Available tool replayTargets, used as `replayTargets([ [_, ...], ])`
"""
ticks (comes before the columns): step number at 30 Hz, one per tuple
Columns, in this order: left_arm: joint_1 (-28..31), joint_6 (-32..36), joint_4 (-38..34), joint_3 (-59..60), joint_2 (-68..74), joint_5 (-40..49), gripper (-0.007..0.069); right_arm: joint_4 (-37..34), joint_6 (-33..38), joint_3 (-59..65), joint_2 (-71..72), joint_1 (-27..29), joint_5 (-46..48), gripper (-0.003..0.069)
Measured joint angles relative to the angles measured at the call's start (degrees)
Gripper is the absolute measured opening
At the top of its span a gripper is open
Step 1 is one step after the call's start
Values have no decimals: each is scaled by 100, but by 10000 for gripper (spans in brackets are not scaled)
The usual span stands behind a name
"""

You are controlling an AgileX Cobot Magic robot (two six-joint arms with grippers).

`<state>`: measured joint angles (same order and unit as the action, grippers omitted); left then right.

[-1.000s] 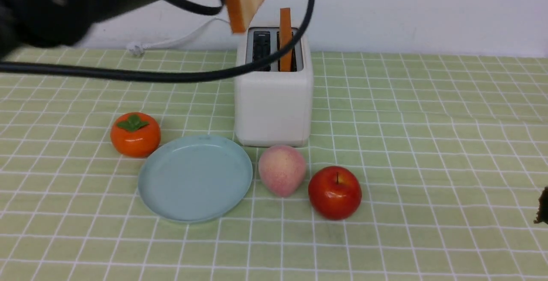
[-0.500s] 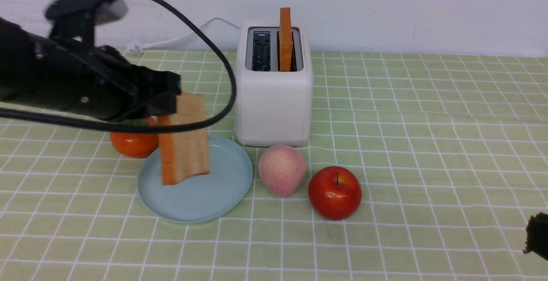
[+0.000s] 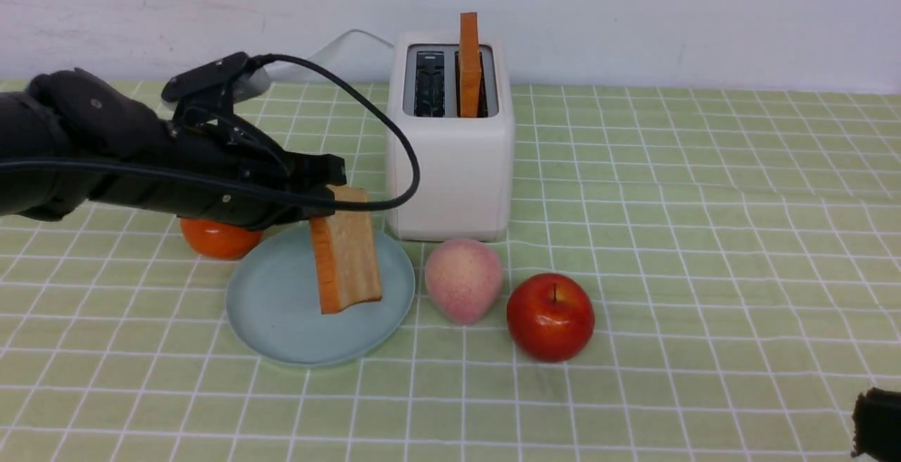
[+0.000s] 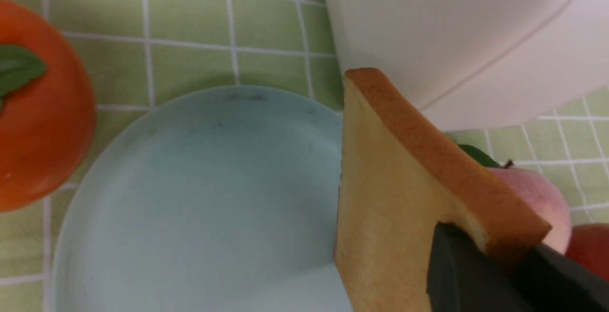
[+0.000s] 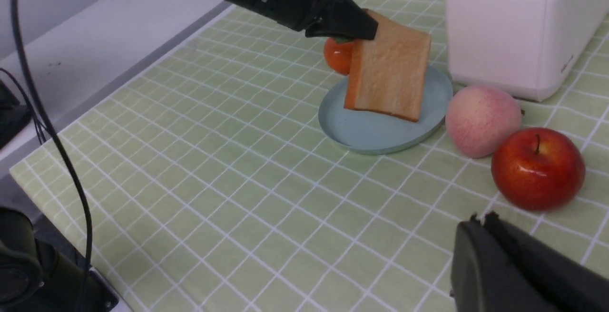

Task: Take toasted bread from bread machine on green coffee tablecloth place on plate.
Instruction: 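Place the slice of bread on the plate with the left gripper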

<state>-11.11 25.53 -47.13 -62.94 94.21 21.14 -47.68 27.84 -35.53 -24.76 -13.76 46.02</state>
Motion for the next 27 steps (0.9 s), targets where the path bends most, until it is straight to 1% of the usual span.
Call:
replayTargets([
  [5, 5, 0, -249, 0, 202, -348, 49, 397, -42, 0, -152, 0, 440, -1],
  [8, 6, 0, -303, -5, 268, -418, 51, 425, -109, 0, -157, 0, 595, -1],
  [11, 6, 2, -291, -17, 290, -410, 81, 420, -115, 0, -157, 0, 636, 0],
  [12, 6, 2, -198, -36, 307, -371, 130, 407, -120, 0, -157, 0, 649, 0],
  [13, 6, 2, -104, -42, 307, -335, 162, 390, -120, 0, -157, 0, 662, 0],
  [14, 6, 2, 7, -42, 313, -266, 189, 373, -120, 0, -157, 0, 674, 0],
  [15, 6, 2, 38, -42, 320, -241, 196, 364, -120, 0, -157, 0, 681, 0],
  [16, 6, 2, 269, -31, 349, -80, 244, 333, -134, 0, -157, 0, 707, 0],
  [19, 6, -163, 583, -22, 385, 76, 318, 329, -133, 0, -157, 0, 765, 1],
  [22, 6, -369, 767, -22, 385, 100, 349, 329, -133, 0, -157, 0, 791, 2],
  [27, 6, -540, 1104, -22, 385, 113, 356, 322, -133, 0, -157, 0, 816, 4],
])
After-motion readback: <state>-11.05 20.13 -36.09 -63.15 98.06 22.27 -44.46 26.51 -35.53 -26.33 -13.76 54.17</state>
